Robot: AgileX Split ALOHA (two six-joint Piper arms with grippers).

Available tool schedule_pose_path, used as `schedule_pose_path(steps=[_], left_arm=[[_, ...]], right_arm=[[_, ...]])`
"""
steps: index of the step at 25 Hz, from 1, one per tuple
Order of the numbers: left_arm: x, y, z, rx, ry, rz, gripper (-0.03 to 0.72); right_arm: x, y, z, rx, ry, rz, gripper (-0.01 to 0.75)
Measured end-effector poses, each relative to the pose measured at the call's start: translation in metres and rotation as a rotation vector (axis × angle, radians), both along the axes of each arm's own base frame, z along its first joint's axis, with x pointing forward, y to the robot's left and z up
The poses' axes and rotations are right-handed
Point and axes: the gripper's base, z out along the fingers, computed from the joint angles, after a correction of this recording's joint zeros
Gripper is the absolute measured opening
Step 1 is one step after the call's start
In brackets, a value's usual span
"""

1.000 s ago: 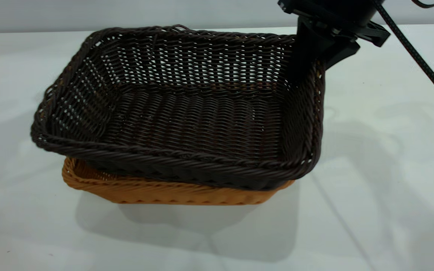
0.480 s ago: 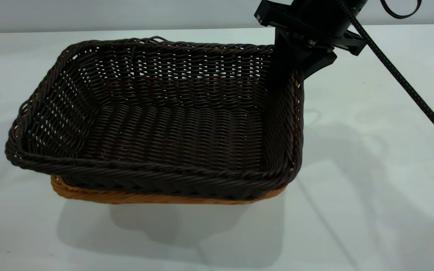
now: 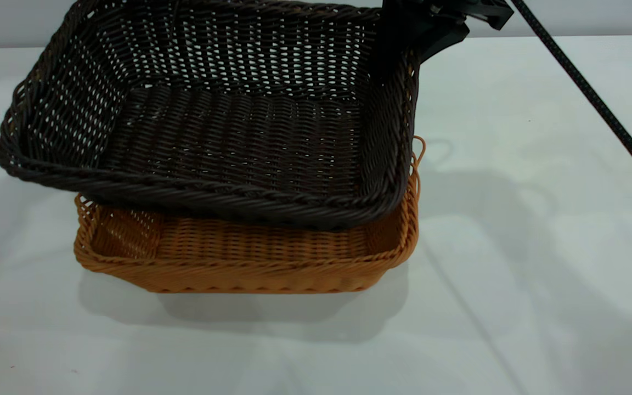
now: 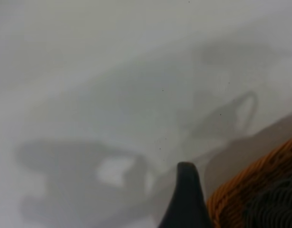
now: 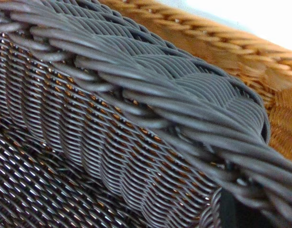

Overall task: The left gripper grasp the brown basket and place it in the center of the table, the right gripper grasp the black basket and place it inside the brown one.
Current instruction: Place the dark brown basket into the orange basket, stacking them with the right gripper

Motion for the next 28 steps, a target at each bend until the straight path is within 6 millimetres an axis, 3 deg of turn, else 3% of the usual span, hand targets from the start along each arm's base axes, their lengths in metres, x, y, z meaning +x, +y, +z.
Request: schedule_pose_path(steps=[9,22,25,28], left_arm=[[0.000,0.000,0.000,0.000,0.001,-0.002,0.509],[0.000,0.000,0.000,0.000,0.002,-0.002,0.509],[0.000,0.000,0.000,0.000,0.002,-0.002,0.509],[0.000,0.000,0.000,0.000,0.002,-0.002,0.509]], right_arm=[[0.001,0.008,-0.029,-0.023,0.026,0.014,0.107],[0.005,0.010,-0.054,-0.063,0.000,0.048,0.116],[0.006,0.010,-0.054,-0.064,-0.010,0.047,0.159],[0.007,0.010,-0.055,-0.066,-0.025,0.046,0.287]])
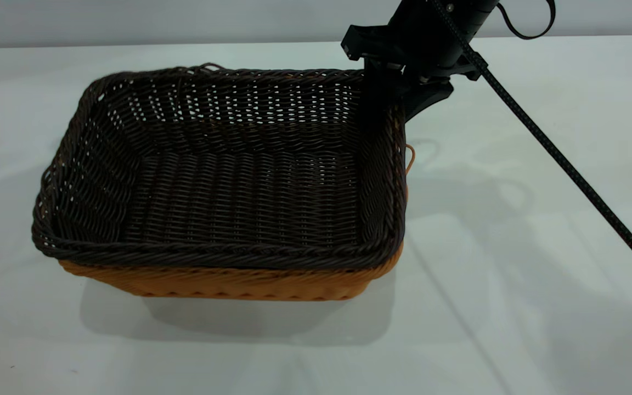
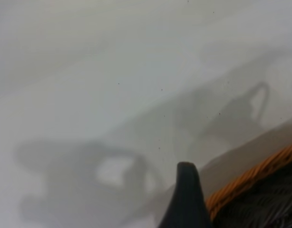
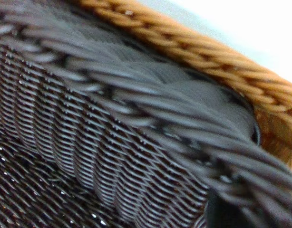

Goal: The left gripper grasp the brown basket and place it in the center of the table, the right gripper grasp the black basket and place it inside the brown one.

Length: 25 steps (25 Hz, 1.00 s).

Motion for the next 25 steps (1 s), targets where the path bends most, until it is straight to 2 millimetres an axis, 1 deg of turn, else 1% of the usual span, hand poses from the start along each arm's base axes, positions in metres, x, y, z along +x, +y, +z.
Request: schedule_pose_path(steps=[3,6,8,10,12,13,15,17,20,22,23,24,25], left_arm=[[0.000,0.000,0.000,0.000,0.000,0.000,0.509],[0.000,0.000,0.000,0.000,0.000,0.000,0.509],[0.000,0.000,0.000,-0.001,0.000,0.002,0.509],[-0.001,0.000,0.003,-0.001,-0.007,0.002,0.509],[-0.002,0.000,0.011,-0.001,-0.025,0.002,0.509],[-0.003,0.000,0.015,0.001,-0.036,0.001,0.509],[-0.008,0.000,0.033,0.001,-0.076,-0.001,0.509],[-0.016,0.000,0.055,0.000,-0.127,0.002,0.509],[-0.033,0.001,0.091,0.026,-0.200,-0.016,0.509],[-0.052,0.002,0.121,0.069,-0.263,-0.034,0.509],[-0.061,0.003,0.134,0.077,-0.285,-0.031,0.509],[-0.074,0.004,0.152,0.089,-0.326,-0.024,0.509],[-0.085,0.004,0.165,0.095,-0.353,-0.015,0.509]], right_arm=[[0.000,0.000,-0.002,-0.006,-0.006,0.005,0.436],[0.001,-0.002,0.001,-0.020,-0.027,0.019,0.566],[0.002,-0.004,0.011,-0.039,-0.060,0.042,0.618],[0.003,-0.006,0.032,-0.059,-0.121,0.071,0.640],[0.003,-0.009,0.057,-0.075,-0.187,0.083,0.643],[0.002,-0.011,0.074,-0.084,-0.224,0.085,0.643],[-0.003,-0.016,0.110,-0.096,-0.305,0.086,0.643],[-0.012,-0.023,0.147,-0.109,-0.388,0.080,0.638],[-0.036,-0.036,0.209,-0.099,-0.514,0.055,0.626],[-0.060,-0.046,0.251,-0.069,-0.593,0.036,0.617],[-0.072,-0.050,0.267,-0.058,-0.622,0.035,0.612],[-0.087,-0.056,0.286,-0.044,-0.660,0.032,0.607],[-0.102,-0.062,0.303,-0.030,-0.690,0.030,0.601]])
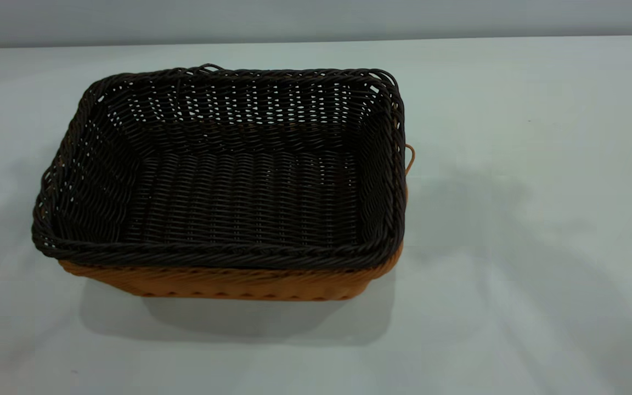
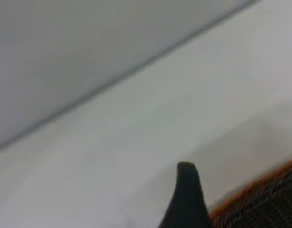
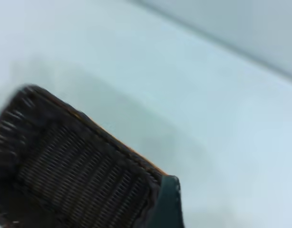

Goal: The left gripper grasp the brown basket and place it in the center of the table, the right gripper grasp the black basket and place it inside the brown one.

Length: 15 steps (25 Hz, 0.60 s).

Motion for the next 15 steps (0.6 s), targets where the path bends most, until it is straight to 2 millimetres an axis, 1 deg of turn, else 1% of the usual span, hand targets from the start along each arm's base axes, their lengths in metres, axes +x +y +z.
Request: schedule_pose_path(steps=[2,4,7,10,13,15], left_arm=[[-0.026,0.001,0.029,-0.012,-0.064,0.032,0.509],[-0.050,0.002,0.051,-0.026,-0.118,0.055,0.509],[-0.086,0.002,0.080,-0.050,-0.203,0.076,0.509],[-0.121,0.001,0.101,-0.092,-0.266,0.095,0.509],[-0.148,0.001,0.111,-0.104,-0.281,0.108,0.509],[-0.164,0.002,0.113,-0.094,-0.265,0.126,0.509]], right_arm=[[-0.030,-0.011,0.027,0.026,-0.047,0.003,0.594],[-0.064,-0.024,0.051,0.048,-0.091,0.011,0.592],[-0.112,-0.042,0.076,0.081,-0.156,0.017,0.591],[-0.152,-0.058,0.077,0.100,-0.196,0.020,0.591],[-0.182,-0.069,0.057,0.099,-0.180,0.020,0.591],[-0.199,-0.076,0.041,0.097,-0.167,0.023,0.591]])
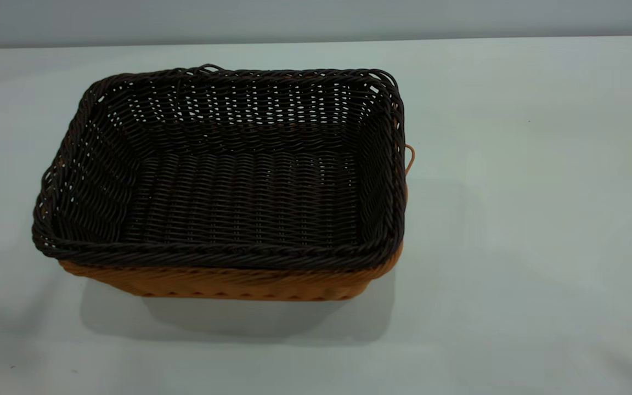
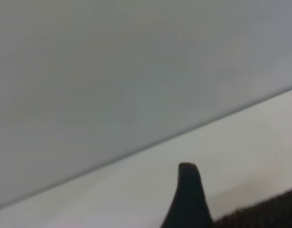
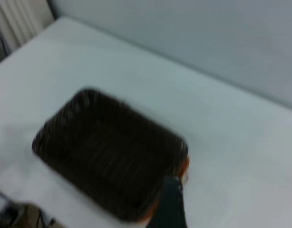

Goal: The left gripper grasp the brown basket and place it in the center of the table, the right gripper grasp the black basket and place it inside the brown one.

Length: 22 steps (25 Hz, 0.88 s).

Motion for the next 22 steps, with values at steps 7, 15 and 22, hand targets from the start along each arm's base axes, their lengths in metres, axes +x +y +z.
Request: schedule_pose_path(steps=[7,15,22], left_arm=[[-0.046,0.011,-0.016,0.038,0.273,0.133,0.509],[-0.055,0.016,-0.045,-0.003,0.366,0.235,0.509],[-0.087,0.016,-0.124,0.017,0.532,0.239,0.509]], right_arm=[[-0.041,-0.015,-0.067,-0.011,0.063,0.006,0.591],[-0.073,-0.030,-0.135,-0.029,0.067,-0.006,0.591],[-0.093,-0.045,-0.167,-0.074,-0.036,-0.051,0.591]])
